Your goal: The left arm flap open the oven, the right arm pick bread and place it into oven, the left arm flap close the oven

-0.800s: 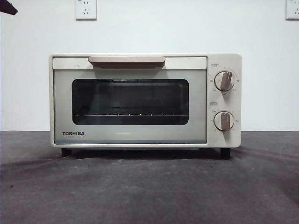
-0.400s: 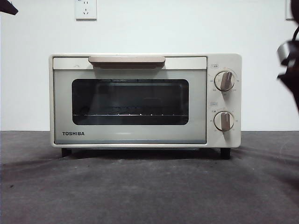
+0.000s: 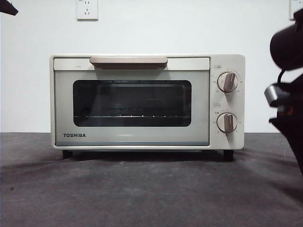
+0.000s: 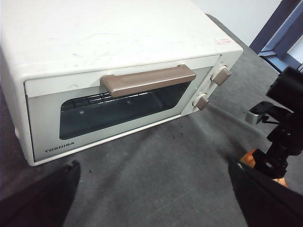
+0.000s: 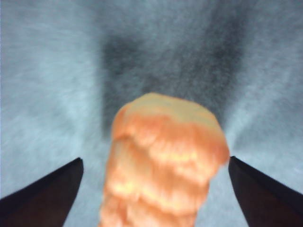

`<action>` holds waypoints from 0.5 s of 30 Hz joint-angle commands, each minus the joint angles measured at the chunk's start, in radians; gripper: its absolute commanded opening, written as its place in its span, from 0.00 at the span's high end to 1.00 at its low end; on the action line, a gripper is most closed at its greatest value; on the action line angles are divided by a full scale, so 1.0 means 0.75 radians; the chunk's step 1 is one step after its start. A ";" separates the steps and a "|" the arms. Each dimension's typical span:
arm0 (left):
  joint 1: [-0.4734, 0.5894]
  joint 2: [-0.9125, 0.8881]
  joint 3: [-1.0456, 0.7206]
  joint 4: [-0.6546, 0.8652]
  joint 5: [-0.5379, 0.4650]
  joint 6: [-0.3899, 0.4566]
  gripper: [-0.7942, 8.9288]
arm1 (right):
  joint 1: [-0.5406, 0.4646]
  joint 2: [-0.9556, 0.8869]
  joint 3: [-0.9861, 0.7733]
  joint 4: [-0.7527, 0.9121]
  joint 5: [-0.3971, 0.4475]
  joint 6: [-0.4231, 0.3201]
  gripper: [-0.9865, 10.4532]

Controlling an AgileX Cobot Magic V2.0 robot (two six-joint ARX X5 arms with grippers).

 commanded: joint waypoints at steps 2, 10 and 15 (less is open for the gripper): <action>-0.006 0.006 0.027 0.015 0.003 -0.002 0.40 | 0.007 0.047 0.010 0.005 0.003 -0.018 0.73; -0.008 0.037 0.049 -0.025 0.014 0.051 0.41 | 0.006 -0.086 0.014 -0.069 -0.004 -0.033 0.85; -0.021 0.201 0.170 -0.111 0.012 0.159 0.43 | 0.006 -0.319 0.014 -0.150 -0.038 -0.029 0.85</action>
